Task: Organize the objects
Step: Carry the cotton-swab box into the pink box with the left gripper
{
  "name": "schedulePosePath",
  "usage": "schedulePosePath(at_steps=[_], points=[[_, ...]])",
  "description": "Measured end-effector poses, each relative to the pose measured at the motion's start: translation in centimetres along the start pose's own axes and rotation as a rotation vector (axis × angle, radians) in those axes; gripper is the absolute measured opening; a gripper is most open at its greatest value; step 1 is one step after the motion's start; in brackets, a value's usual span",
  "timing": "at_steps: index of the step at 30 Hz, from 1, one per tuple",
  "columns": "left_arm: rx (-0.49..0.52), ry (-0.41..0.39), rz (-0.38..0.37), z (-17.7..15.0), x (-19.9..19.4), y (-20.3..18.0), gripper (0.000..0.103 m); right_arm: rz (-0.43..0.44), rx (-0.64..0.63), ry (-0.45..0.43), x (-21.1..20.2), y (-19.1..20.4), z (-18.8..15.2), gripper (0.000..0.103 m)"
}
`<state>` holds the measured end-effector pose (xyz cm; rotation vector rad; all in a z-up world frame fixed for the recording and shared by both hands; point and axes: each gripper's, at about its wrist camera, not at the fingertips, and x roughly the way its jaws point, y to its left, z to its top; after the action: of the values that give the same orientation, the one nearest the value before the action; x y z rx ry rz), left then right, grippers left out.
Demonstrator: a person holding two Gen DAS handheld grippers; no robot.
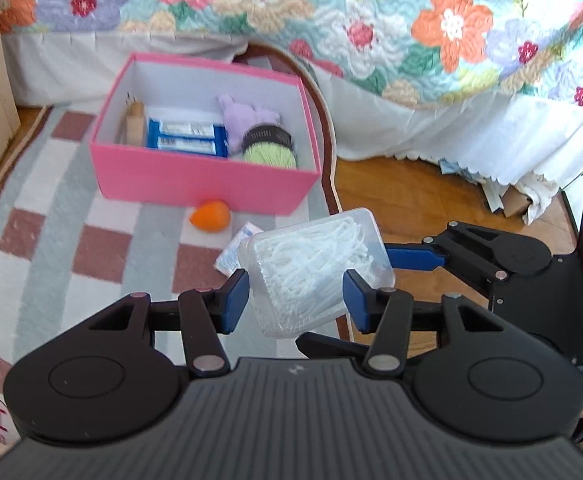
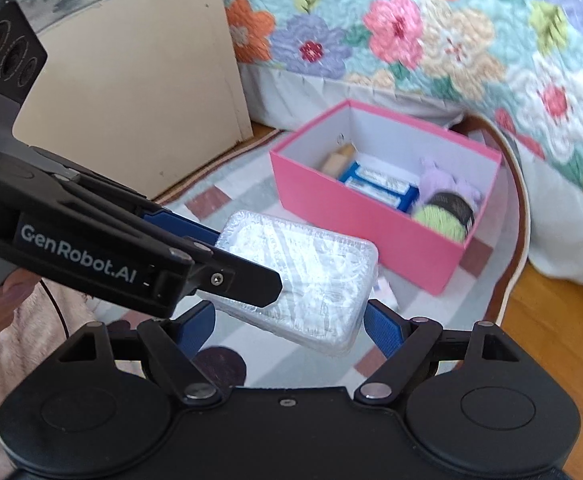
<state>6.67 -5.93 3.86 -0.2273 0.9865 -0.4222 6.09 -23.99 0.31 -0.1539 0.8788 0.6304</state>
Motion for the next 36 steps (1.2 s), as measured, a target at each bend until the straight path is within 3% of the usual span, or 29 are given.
schedulePosePath(at_steps=[10, 18, 22, 27, 36], points=[[-0.099, -0.026, -0.008, 4.1, -1.1, 2.8, 0.049, 0.004, -0.047, -0.067, 0.4, -0.5, 5.6, 0.085], [-0.132, -0.076, 0.020, 9.3, 0.7, 4.6, 0.051, -0.016, -0.056, -0.077, 2.5, -2.9, 10.1, 0.073], [-0.147, -0.096, 0.037, 12.4, 2.2, 5.7, 0.051, -0.036, -0.038, -0.029, 4.9, -4.5, 12.8, 0.064], [-0.150, -0.070, 0.066, 15.5, 6.0, 7.5, 0.051, -0.038, 0.044, 0.038, 9.2, -7.3, 15.0, 0.057], [-0.226, 0.008, 0.092, 18.3, 16.7, 12.1, 0.052, -0.038, 0.253, 0.149, 19.4, -13.6, 14.7, 0.056]])
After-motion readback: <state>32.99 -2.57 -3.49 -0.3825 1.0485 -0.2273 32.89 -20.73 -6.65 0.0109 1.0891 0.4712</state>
